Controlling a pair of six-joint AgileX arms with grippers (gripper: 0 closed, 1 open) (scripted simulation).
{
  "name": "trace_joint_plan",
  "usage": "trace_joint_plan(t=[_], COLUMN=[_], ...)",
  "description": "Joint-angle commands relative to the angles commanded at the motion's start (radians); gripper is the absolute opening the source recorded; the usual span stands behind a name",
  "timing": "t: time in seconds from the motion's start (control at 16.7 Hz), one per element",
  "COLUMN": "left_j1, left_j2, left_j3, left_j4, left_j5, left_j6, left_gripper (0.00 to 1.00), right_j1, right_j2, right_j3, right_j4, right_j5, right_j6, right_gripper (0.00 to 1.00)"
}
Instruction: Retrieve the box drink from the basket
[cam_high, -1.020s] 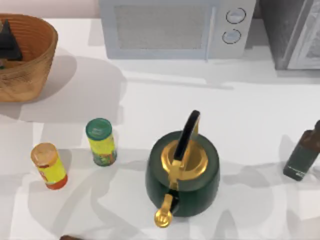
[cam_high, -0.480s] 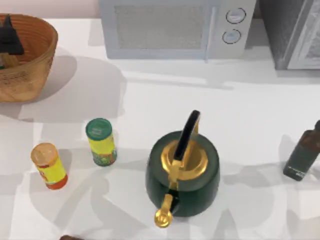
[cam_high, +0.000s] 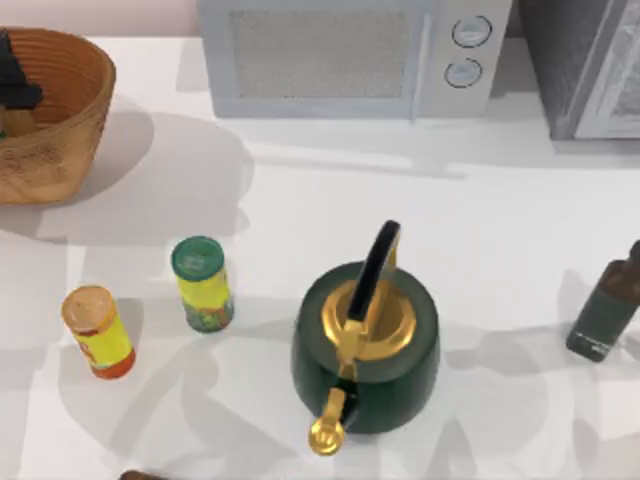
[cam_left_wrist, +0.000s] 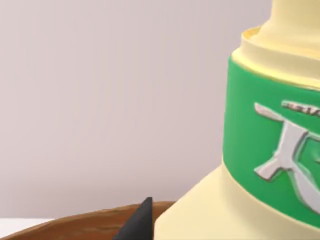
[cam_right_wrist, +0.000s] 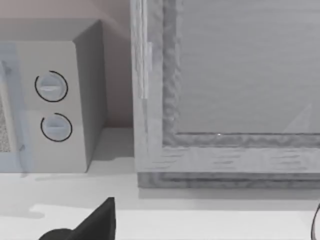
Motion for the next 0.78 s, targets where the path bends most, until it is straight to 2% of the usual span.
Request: trace_joint_plan(t=[0.24,0.78], left_j1=[0.000,0.006], left_j2=[0.000,-0.025], left_j3=[0.000,-0.001], left_j4=[0.000,-0.002], left_j5=[0.000,0.001], left_j6=[0.000,0.003], left_gripper=[0.02,0.00], right_j1=[0.000,0.000], right_j2=[0.000,0.000], right_j3=[0.000,0.000], right_j4=[0.000,0.000], right_j5=[0.000,0.000], right_j6=[0.000,0.000], right_gripper=[1.00,1.00])
